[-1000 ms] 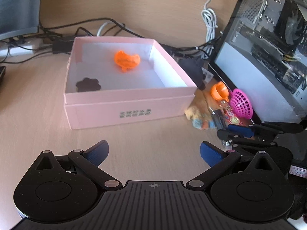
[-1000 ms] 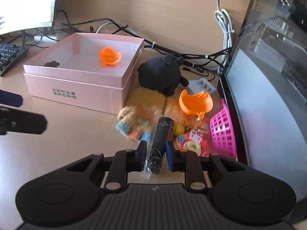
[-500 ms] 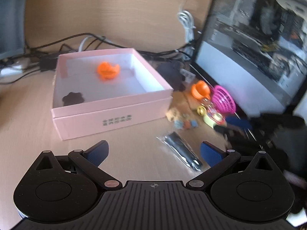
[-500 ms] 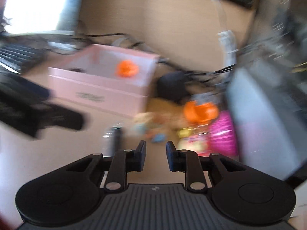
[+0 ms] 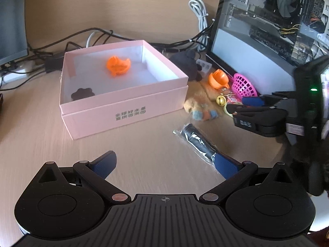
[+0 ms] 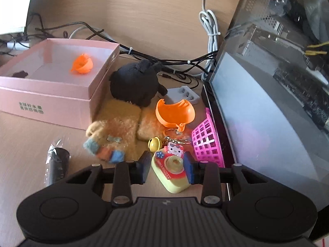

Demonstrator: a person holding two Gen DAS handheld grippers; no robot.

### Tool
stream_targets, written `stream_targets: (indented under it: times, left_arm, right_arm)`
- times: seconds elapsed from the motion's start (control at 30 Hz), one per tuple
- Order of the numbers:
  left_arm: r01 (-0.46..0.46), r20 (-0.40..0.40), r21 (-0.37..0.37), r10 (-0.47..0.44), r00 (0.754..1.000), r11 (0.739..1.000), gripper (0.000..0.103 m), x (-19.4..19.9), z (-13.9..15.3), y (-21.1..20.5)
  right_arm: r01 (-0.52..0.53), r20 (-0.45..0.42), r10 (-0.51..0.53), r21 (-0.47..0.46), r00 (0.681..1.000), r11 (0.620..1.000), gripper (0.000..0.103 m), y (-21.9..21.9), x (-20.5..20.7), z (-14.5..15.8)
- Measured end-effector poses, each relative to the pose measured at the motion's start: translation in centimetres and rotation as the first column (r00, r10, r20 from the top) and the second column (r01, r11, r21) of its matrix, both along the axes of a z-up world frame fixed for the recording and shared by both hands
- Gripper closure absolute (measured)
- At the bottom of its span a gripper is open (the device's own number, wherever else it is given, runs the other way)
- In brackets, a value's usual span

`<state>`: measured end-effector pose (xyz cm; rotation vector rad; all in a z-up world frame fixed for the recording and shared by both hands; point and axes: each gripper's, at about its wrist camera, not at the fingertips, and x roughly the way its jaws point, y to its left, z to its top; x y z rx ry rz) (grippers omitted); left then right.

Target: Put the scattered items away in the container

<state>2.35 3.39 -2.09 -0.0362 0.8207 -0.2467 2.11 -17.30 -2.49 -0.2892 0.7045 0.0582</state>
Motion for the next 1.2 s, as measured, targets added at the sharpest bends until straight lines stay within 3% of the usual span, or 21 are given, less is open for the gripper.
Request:
stream_targets:
  times: [0.37, 0.53, 0.7, 0.87, 1.03, 1.2]
  left_arm:
    - [0.038, -0.029, 0.006, -0.038, 0.999, 0.999, 0.0, 1.8, -0.9, -2.0]
    - [0.056, -0.022, 0.035, -0.056, 0.998, 0.998, 0.0, 1.5, -0.9, -2.1]
    - [0.044, -0.04, 0.04, -0.042, 0.998, 0.998, 0.0, 1.4, -1.2, -1.3]
    - [0.048, -0.05, 0.046, -0.046, 0.998, 0.998, 0.0, 1.7, -1.3, -1.1]
    - [0.085, -0.038, 0.042, -0.083, 0.996, 0.996, 0.0, 2.6, -1.4, -2.5]
    - [0.081, -0.052, 0.078, -0.077, 0.996, 0.994, 0.0, 4.0, -2.3, -5.5]
  right_arm:
    - [-0.123, -0.087, 0.138, 0.163, 0.987, 0.979, 0.068, -0.5, -5.9, 1.3]
    - [-0.005, -0.029, 0.007, 0.044, 1.0, 0.999, 0.052, 0.2, -5.4, 1.3]
    - [0.112, -0.07, -0.103, 0.145, 0.992, 0.983, 0.044, -1.2, -3.0, 0.7]
    - [0.129, -0.129, -0.102, 0.224, 0.986, 0.966, 0.048, -1.7, -1.8, 0.2]
    - [0.057, -0.13, -0.03, 0.207, 0.991, 0.977, 0.048, -1.4, -3.7, 0.4]
    - [-0.003, -0.115, 0.017, 0.113, 0.993, 0.994, 0.048, -2.0, -7.3, 0.6]
